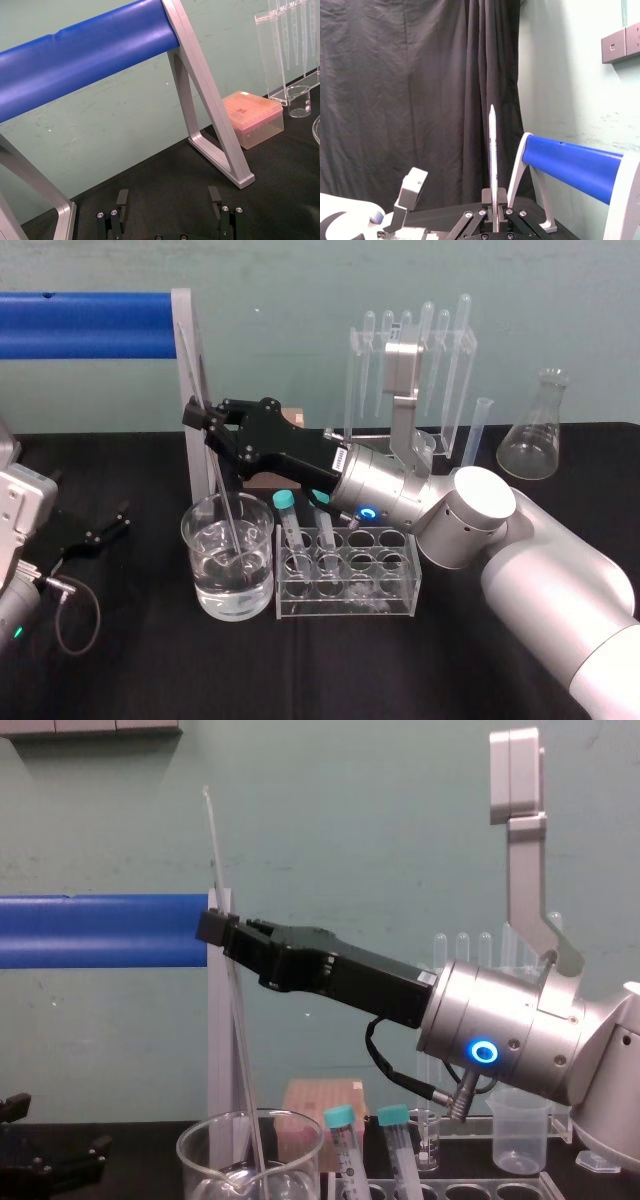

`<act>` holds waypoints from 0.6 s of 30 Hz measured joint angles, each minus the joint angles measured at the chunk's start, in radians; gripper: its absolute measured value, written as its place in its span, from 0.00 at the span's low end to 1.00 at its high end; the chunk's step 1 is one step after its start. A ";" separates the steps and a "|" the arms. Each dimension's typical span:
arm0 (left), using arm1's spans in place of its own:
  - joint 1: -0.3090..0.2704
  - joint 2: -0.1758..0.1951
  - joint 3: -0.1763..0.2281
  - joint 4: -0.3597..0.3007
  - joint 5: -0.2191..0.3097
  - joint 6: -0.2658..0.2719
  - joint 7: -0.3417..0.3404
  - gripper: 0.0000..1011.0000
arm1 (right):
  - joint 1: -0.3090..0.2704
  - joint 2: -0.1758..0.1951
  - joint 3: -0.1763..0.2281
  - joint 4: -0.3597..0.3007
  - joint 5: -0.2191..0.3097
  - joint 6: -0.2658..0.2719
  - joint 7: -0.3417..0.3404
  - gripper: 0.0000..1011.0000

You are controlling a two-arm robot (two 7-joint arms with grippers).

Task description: Hold the thermometer with one hand and immerse one end into the beaker, then reinsert it into the test tube rack.

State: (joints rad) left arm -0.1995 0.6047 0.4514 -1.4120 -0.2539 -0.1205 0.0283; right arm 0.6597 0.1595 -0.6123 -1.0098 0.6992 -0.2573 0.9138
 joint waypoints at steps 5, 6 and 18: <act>0.000 0.000 0.000 0.000 0.000 0.000 0.000 1.00 | -0.001 -0.005 0.000 0.013 -0.012 -0.002 -0.001 0.06; 0.000 0.000 0.000 0.000 0.000 0.000 0.000 1.00 | -0.001 -0.006 0.000 0.015 -0.014 -0.002 -0.001 0.06; 0.000 0.000 0.000 0.000 0.000 0.000 0.000 1.00 | -0.003 -0.014 0.006 0.035 -0.031 -0.004 -0.003 0.06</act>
State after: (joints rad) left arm -0.1995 0.6047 0.4514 -1.4120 -0.2539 -0.1205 0.0283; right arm 0.6562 0.1458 -0.6065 -0.9749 0.6680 -0.2613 0.9110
